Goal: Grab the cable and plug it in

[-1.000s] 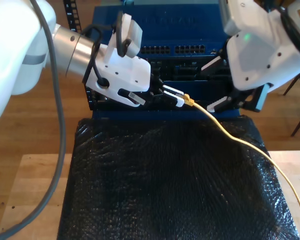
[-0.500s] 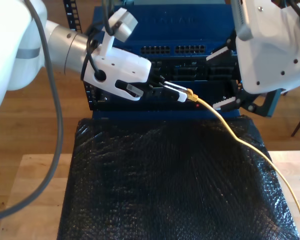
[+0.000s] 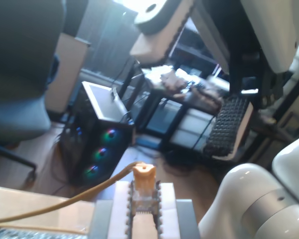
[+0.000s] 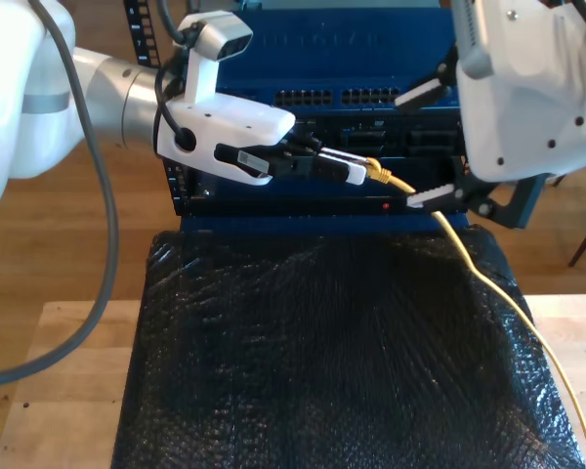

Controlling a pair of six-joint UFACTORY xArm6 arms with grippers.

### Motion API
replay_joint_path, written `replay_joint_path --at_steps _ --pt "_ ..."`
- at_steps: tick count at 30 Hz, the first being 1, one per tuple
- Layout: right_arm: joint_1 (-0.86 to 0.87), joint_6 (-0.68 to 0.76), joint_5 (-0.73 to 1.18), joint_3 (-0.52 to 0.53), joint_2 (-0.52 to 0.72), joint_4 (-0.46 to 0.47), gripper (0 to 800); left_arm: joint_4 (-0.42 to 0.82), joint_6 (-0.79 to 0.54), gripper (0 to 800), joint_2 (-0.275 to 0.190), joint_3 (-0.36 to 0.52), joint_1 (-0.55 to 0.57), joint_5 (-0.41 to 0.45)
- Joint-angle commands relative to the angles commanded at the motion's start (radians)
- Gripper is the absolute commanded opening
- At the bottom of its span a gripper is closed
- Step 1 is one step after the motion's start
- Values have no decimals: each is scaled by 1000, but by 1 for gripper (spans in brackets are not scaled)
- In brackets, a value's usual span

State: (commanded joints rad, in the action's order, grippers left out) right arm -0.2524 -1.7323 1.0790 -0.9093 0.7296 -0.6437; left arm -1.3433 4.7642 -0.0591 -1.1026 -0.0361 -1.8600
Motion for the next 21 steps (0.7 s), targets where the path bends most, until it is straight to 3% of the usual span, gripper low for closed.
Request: replay_joint_path --at_steps 11,21 --pt "-20 -25 -51 17 41 2 797 -58 41 3 44 -8 -35 -94" --pt "-66 -29 -98 38 44 0 798 -72 52 3 60 -8 -41 -129"
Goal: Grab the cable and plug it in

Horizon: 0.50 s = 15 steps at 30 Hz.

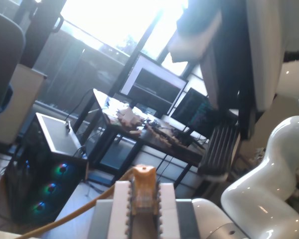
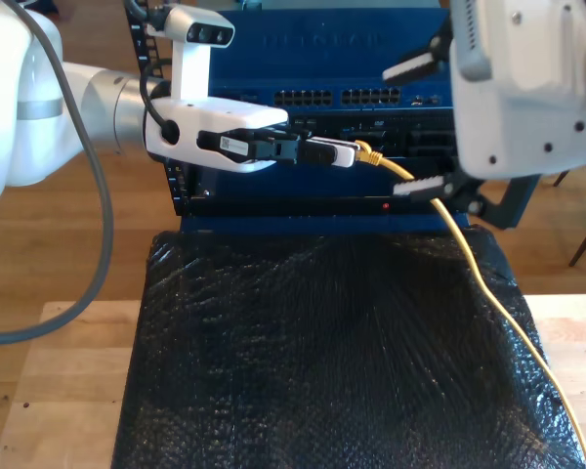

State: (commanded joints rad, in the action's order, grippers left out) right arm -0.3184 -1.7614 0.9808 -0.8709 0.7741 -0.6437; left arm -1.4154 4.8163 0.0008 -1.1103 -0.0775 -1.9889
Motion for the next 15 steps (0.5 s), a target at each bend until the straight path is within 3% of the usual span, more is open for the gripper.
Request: replay_joint_path --at_steps 15 --pt "-52 -92 -100 55 41 -2 799 -55 6 3 18 6 -51 -58"
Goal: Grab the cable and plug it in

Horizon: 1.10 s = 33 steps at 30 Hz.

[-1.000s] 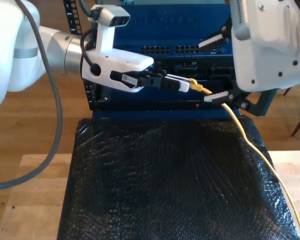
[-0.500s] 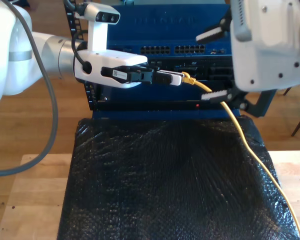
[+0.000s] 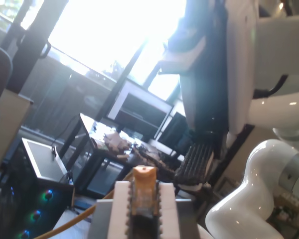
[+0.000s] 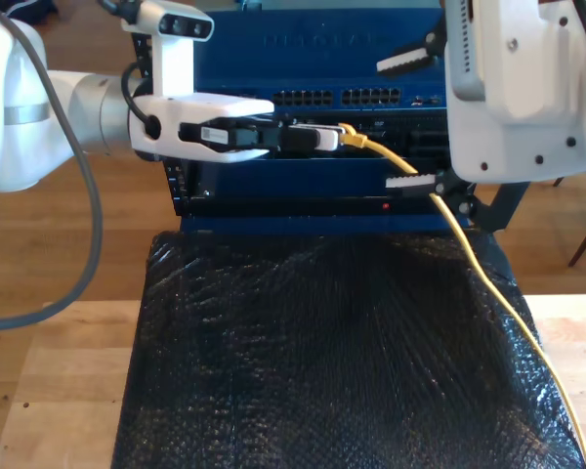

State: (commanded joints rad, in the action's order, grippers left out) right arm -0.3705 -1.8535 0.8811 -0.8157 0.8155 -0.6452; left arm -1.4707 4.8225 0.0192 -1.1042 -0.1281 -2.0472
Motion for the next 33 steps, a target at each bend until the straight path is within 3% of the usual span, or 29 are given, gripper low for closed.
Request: replay_joint_path --at_steps 16,33 --pt "-51 5 -152 78 55 -5 798 -18 2 5 14 8 0 -78" --pt "-164 -3 -331 155 49 3 799 -23 2 5 21 15 0 -86"
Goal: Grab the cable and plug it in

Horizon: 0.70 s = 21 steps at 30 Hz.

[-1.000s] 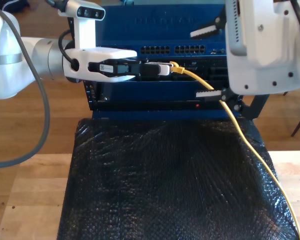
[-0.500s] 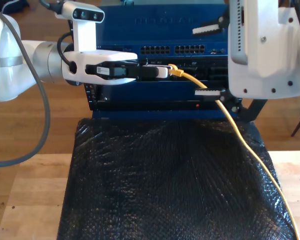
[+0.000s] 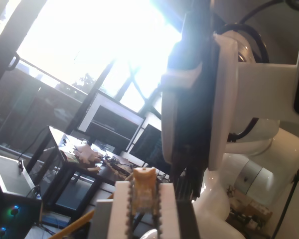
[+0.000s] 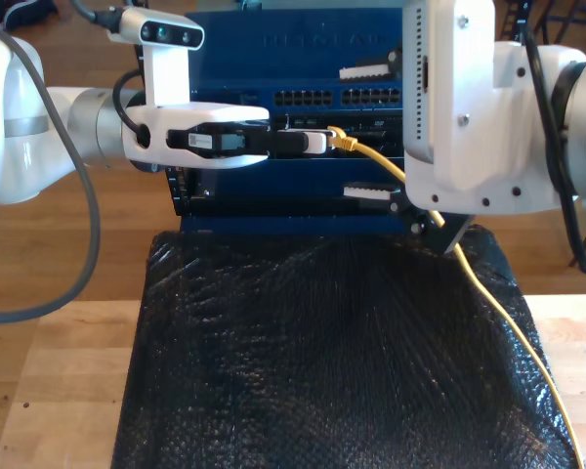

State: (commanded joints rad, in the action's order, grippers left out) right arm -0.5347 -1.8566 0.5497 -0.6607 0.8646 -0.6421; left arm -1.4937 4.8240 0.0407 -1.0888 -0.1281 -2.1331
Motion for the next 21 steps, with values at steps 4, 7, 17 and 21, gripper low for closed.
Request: replay_joint_path --at_steps 4,7,17,21 --pt "0 2 0 0 3 0 799 0 2 5 0 0 0 -23" --pt "0 2 0 2 6 0 798 0 18 5 2 0 0 -26" --pt "-25 0 -5 21 8 0 792 0 37 5 2 5 0 -32" --pt "-26 0 -9 20 9 -2 774 -3 51 5 2 8 0 -51"
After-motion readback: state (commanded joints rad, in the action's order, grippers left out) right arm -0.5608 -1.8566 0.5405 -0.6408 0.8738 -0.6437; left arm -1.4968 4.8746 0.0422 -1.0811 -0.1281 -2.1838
